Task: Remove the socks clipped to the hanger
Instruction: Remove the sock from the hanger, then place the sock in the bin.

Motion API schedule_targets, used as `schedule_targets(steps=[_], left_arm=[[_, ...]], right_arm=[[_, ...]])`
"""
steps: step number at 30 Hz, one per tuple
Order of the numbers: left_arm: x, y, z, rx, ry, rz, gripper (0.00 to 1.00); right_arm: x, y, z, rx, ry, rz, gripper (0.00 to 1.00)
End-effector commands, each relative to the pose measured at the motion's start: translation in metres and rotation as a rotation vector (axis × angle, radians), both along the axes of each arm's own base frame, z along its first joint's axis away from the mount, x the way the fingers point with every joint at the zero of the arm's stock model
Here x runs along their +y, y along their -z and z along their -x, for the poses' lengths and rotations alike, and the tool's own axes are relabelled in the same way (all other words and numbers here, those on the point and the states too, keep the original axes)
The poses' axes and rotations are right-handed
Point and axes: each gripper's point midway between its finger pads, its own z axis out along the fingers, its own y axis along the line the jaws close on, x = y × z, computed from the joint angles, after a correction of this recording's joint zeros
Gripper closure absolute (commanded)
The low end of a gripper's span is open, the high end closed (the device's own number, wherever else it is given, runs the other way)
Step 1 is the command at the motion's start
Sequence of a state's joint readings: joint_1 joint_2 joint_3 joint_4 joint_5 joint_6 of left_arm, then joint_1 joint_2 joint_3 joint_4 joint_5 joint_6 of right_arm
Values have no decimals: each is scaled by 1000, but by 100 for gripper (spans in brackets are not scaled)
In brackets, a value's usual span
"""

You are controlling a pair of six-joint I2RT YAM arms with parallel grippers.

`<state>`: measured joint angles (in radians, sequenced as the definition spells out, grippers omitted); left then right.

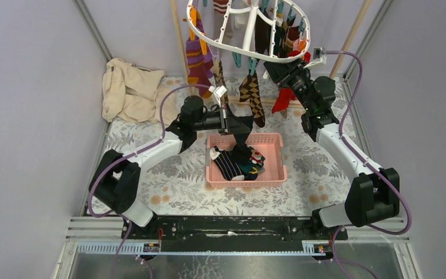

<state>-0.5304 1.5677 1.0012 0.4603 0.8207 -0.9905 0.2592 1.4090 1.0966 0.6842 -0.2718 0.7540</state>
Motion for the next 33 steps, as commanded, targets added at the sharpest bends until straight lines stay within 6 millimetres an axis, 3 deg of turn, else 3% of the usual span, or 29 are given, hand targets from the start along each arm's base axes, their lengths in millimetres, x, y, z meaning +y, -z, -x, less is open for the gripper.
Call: schedule_targets(steps=[1,6,14,18,20,23,25,28,33], left_arm=[[-13,33,14,-15,10,-114,96],[-20,65,19,-10,-7,-224,82],[-12,116,24,-18,-46,-459,62],[0,144,25,-34,-81,-641,51],[8,155,24,-49,-103,-740,38],[20,167,22,-69,-130,-853,33],[28,171,21,-85,-155,-923,26],[38,168,18,-117,-200,-993,23],[40,137,12,-172,-264,-969,20]], right_arm=[[-5,-29,9,-80,7,13,81],[-5,-27,10,-75,5,32,79],[-1,-22,13,-59,-19,45,76],[1,-16,14,-46,-30,56,73],[1,-12,14,-37,-35,62,70],[2,-8,13,-27,-39,72,65],[3,-5,14,-16,-43,78,60],[3,3,14,4,-46,95,54],[-1,24,19,63,-33,136,44]])
